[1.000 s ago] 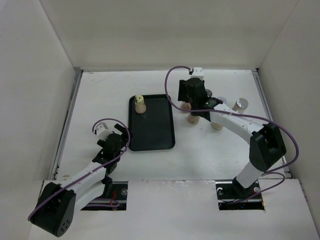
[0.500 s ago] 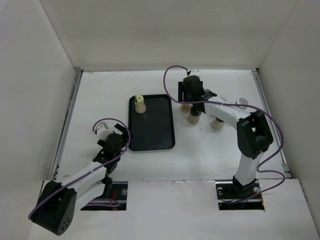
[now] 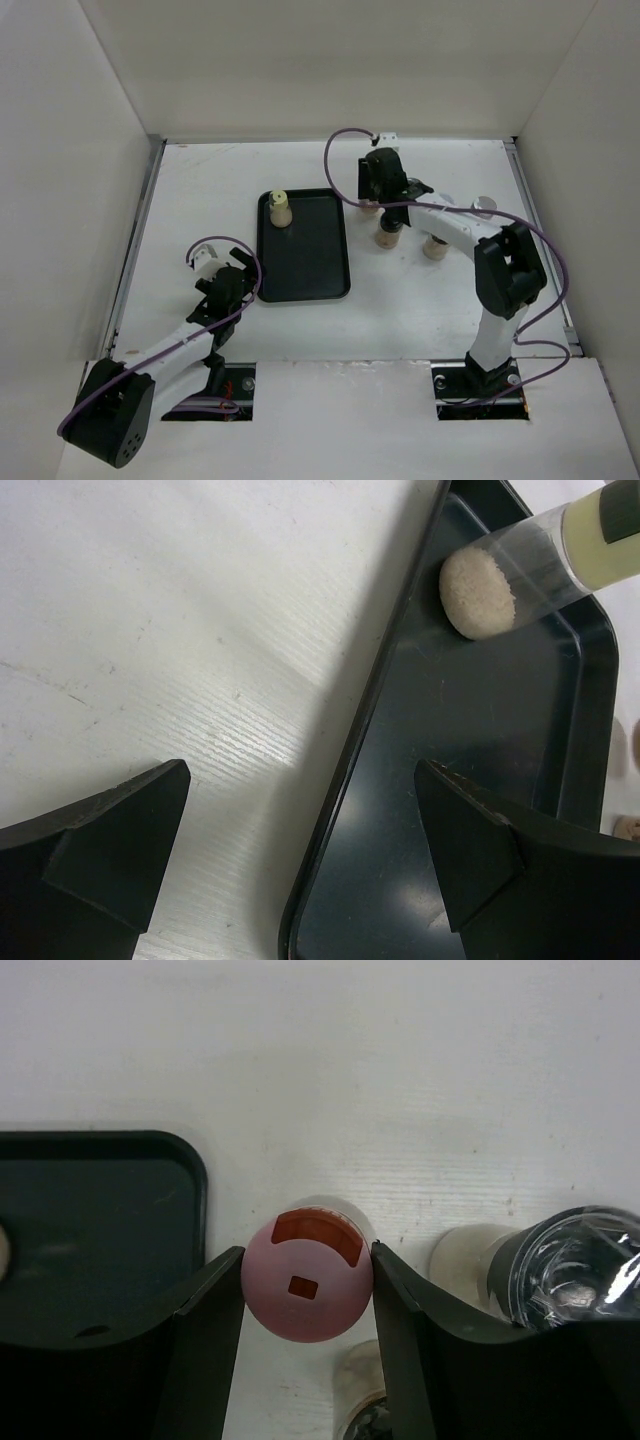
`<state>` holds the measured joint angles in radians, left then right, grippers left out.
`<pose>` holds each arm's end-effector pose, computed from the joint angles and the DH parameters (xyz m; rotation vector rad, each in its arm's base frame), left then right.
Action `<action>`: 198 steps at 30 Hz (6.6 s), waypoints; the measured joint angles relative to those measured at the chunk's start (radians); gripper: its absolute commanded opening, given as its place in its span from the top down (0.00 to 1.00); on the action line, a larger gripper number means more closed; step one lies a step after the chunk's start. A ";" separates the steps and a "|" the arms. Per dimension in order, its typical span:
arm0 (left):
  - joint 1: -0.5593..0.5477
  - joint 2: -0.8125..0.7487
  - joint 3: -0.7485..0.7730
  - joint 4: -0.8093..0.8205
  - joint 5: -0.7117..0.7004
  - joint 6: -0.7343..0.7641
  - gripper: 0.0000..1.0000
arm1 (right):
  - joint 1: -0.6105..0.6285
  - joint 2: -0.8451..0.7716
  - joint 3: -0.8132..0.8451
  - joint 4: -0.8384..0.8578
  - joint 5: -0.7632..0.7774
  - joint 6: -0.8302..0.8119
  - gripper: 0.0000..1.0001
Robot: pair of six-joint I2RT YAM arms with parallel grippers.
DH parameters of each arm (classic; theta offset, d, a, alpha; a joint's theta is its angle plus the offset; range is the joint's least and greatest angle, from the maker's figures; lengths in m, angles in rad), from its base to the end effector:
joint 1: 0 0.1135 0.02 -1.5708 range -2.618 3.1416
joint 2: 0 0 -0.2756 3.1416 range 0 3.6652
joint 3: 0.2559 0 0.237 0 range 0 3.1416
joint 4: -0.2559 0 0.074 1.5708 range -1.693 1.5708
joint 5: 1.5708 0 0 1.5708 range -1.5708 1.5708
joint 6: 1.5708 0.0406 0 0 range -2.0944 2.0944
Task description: Organize the condiment bottles
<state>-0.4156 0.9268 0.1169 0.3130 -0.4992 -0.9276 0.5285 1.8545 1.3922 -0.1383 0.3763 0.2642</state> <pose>0.1473 -0.0438 0.1569 -0.7985 1.8545 -0.3411 0.3714 0.1996 0.2664 -0.0682 2.1237 0.0589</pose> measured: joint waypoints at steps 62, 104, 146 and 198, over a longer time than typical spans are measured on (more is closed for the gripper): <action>-0.006 0.037 0.000 0.043 0.027 0.004 0.00 | 0.099 -0.402 -0.482 0.115 0.204 0.092 0.04; -0.005 0.056 0.000 0.061 0.045 0.008 0.00 | 0.192 0.235 0.174 0.158 0.057 0.024 0.44; -0.004 0.064 0.000 0.071 0.058 0.010 0.00 | -0.121 -0.171 -0.281 0.174 0.178 0.028 0.03; 0.075 -0.038 -0.021 0.047 0.067 -0.005 0.00 | 0.499 0.247 0.188 0.253 0.099 -0.007 0.10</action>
<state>-0.3408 0.8890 0.0956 0.3595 -0.4324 -0.9321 1.0275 2.1017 1.5806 0.1150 0.4751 0.2573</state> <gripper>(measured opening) 0.997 0.873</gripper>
